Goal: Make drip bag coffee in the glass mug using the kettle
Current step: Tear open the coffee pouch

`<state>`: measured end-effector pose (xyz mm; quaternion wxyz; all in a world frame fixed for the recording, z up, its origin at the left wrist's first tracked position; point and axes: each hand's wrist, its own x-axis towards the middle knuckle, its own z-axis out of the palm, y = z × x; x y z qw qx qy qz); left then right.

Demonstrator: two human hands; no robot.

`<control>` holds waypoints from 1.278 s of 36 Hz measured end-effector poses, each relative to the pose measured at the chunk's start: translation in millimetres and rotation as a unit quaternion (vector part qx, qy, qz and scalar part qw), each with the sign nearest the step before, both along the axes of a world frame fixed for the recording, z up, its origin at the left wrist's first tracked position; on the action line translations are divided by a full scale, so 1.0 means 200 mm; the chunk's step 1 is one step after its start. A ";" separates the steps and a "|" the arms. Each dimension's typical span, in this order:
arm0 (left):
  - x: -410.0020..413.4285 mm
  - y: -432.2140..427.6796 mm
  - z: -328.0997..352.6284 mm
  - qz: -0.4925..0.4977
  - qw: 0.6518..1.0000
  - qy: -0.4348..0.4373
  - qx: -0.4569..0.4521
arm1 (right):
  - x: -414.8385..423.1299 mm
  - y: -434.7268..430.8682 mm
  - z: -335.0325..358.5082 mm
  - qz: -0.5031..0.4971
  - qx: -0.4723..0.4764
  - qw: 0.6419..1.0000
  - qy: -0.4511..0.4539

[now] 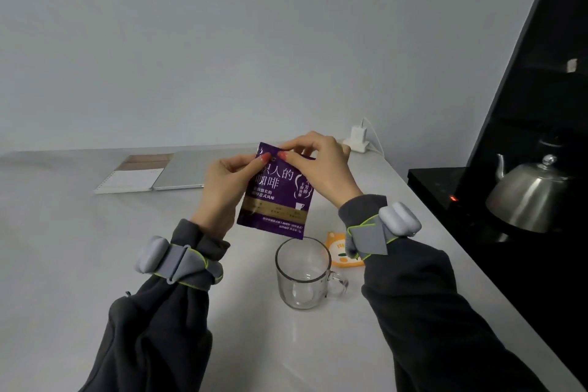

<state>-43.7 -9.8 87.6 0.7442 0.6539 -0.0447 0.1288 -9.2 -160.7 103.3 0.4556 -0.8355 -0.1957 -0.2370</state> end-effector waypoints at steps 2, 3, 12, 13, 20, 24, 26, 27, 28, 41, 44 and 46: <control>0.00 0.00 0.00 0.009 1.000 -0.001 0.017 | -0.01 0.01 0.01 0.012 -0.028 0.999 -0.015; -0.01 -0.01 0.00 0.008 1.000 -0.006 0.025 | -0.01 0.01 0.01 0.024 -0.033 0.999 -0.019; 0.00 0.02 0.04 -0.045 0.993 -0.005 0.112 | 0.04 0.01 0.04 0.129 0.023 0.990 0.060; 0.01 0.02 0.04 -0.048 0.992 0.001 0.119 | 0.05 0.00 0.03 0.133 0.021 0.989 0.068; 0.03 0.06 0.05 -0.047 0.963 -0.012 0.263 | 0.08 -0.04 0.11 0.191 -0.175 0.961 0.096; 0.04 0.07 0.08 -0.061 0.954 -0.014 0.294 | 0.09 -0.02 0.14 0.205 -0.253 0.940 0.105; 0.03 0.08 0.08 -0.077 0.959 -0.005 0.271 | 0.10 -0.02 0.13 0.215 -0.236 0.943 0.092; 0.03 0.09 0.08 -0.089 0.962 0.004 0.256 | 0.10 -0.01 0.12 0.221 -0.227 0.944 0.088; 0.03 0.09 0.08 -0.102 0.965 0.017 0.240 | 0.10 -0.01 0.10 0.226 -0.218 0.945 0.086; 0.07 0.08 -0.04 -0.136 0.982 0.125 0.040 | 0.07 0.00 -0.05 0.184 -0.166 0.968 -0.036; 0.09 0.07 -0.03 -0.104 0.988 0.109 0.040 | 0.06 0.01 -0.09 0.164 -0.093 0.981 -0.047; 0.08 0.05 -0.02 -0.077 0.992 0.076 0.069 | 0.06 0.02 -0.11 0.160 -0.038 0.986 -0.016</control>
